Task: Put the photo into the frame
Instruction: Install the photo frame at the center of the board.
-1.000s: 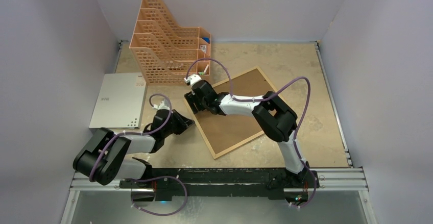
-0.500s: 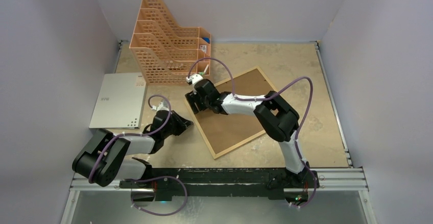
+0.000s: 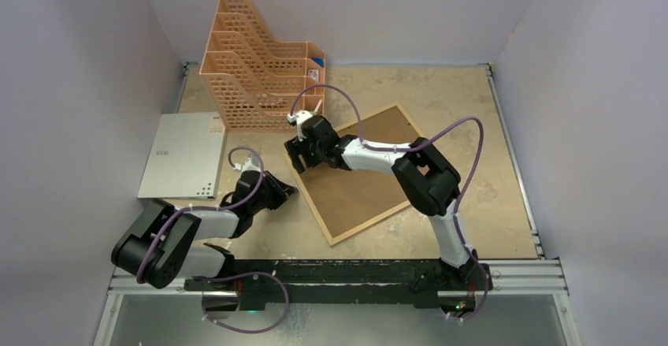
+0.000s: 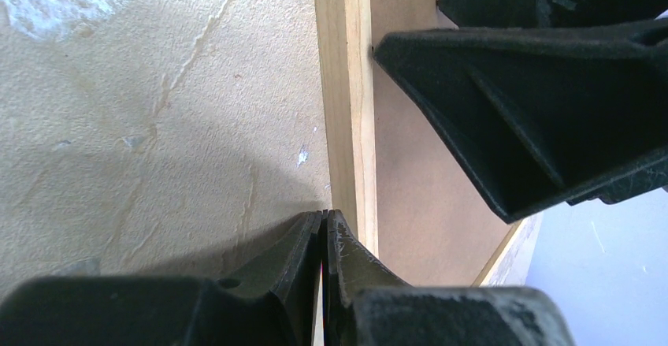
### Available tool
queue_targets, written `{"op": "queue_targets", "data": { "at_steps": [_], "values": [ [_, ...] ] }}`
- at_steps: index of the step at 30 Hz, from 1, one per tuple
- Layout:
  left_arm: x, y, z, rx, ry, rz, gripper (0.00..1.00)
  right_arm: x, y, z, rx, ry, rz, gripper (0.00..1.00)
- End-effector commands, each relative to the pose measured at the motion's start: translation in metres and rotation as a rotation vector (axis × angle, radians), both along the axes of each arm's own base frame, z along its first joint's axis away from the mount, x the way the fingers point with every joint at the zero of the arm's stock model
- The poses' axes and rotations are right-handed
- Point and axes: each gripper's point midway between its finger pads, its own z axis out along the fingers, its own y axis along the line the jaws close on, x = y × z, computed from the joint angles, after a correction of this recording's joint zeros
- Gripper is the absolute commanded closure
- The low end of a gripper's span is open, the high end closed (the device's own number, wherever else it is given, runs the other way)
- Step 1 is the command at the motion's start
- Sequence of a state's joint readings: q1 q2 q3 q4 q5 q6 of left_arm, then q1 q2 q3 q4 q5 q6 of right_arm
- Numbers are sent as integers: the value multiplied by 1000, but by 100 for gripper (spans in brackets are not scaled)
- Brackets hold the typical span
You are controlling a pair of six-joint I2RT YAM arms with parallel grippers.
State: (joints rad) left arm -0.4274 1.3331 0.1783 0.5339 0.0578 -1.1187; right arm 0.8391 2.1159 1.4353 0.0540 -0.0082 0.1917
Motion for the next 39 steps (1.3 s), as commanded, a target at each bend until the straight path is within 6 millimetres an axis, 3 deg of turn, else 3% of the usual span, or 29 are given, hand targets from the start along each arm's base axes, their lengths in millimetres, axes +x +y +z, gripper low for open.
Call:
{"op": "queue_targets", "data": {
  "at_steps": [1, 8, 19, 29, 39],
  "values": [
    [-50, 37, -60, 187, 219, 13, 90, -41, -56, -96, -283, 232, -76, 22],
    [-51, 37, -60, 188, 218, 12, 90, -40, -67, -102, -325, 224, -117, 27],
    [-51, 37, -60, 190, 219, 11, 90, -66, -63, -94, -257, 272, 13, 21],
    [-51, 37, -60, 189, 223, 12, 90, -51, -73, -82, -297, 171, -2, 26],
    [-52, 37, -61, 190, 224, 12, 90, -49, -76, -91, -337, 155, 6, 29]
  ]
}}
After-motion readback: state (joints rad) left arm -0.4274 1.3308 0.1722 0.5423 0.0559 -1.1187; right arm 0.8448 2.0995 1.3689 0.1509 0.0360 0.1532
